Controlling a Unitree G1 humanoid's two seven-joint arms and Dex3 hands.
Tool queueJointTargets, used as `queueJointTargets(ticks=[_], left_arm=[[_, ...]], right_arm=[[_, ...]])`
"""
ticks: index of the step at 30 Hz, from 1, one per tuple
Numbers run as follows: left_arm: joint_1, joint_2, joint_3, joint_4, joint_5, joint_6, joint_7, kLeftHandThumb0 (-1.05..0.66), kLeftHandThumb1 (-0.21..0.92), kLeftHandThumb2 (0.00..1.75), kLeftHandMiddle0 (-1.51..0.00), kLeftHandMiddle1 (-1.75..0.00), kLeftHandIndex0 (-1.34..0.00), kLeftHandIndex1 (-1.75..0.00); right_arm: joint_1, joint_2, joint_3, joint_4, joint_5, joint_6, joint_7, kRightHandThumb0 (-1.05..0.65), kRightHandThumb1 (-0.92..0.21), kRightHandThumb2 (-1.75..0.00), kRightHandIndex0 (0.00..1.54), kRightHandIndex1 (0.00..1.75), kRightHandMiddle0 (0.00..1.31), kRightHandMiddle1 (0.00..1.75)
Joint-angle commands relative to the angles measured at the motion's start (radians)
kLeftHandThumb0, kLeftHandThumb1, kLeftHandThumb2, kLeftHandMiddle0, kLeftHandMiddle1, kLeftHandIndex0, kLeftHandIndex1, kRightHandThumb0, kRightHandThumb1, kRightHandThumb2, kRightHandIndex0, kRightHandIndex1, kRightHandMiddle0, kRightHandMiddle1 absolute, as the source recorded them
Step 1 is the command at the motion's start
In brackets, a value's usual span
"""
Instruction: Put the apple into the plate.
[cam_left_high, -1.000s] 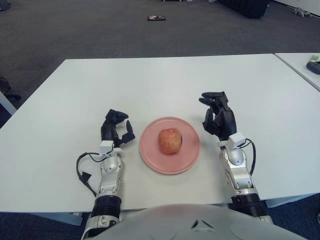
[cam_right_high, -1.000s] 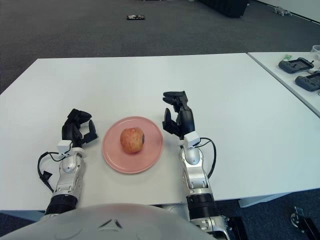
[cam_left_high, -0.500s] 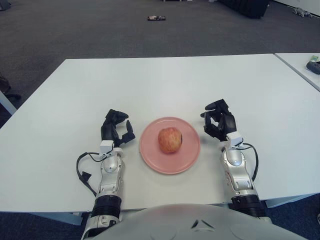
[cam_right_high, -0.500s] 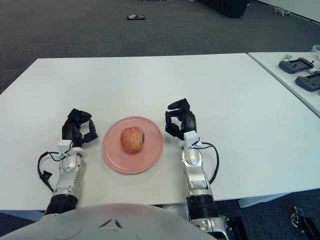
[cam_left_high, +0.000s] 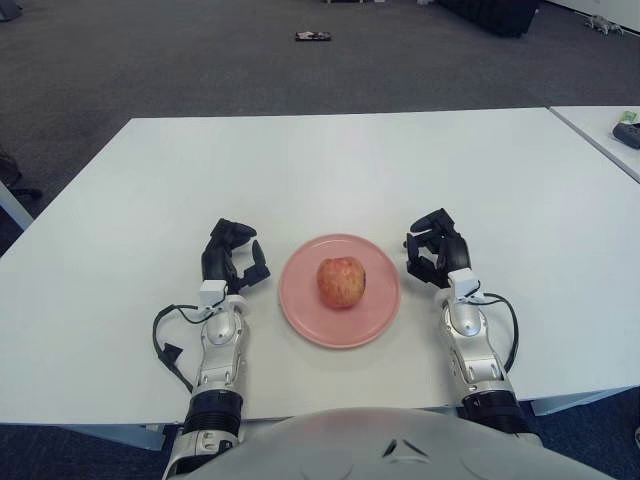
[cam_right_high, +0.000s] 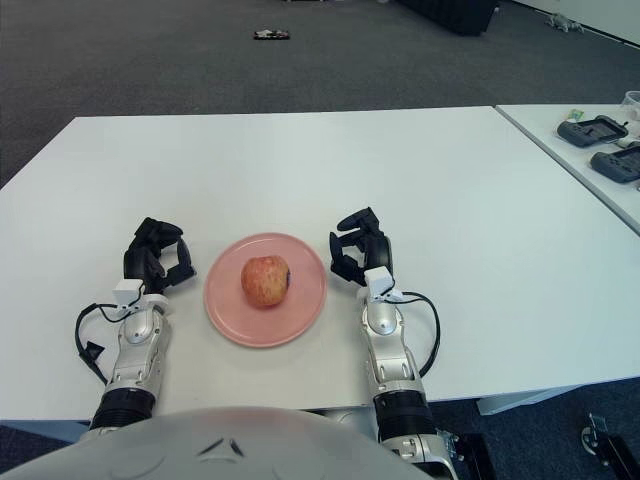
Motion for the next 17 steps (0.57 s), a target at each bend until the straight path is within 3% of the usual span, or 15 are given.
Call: queueJointTargets(ticks=[1,17], left_arm=[[0.023,-0.003,0.005,0.041,-0.015,0.023,-0.010,-0.49,0.28,1.37,-1.23,-1.75,-0.64,-1.75],[0.025,0.003,0.001,0.037,-0.017,0.035,-0.016,-0.50,0.27,1.38,-1.25,-1.75,-0.65,-1.75]], right_arm=[[-0.004,-0.006,-0.007,0.024,-0.011,-0.014,-0.012,-0.39,-0.63,-0.93,0.57,1.41,0.37,1.75],[0.004,-0.003,-0.022,0.064,-0.010,-0.053,-0.048,-0.40,-0.60,-0.97,0.58,1.42,0.39,1.75]])
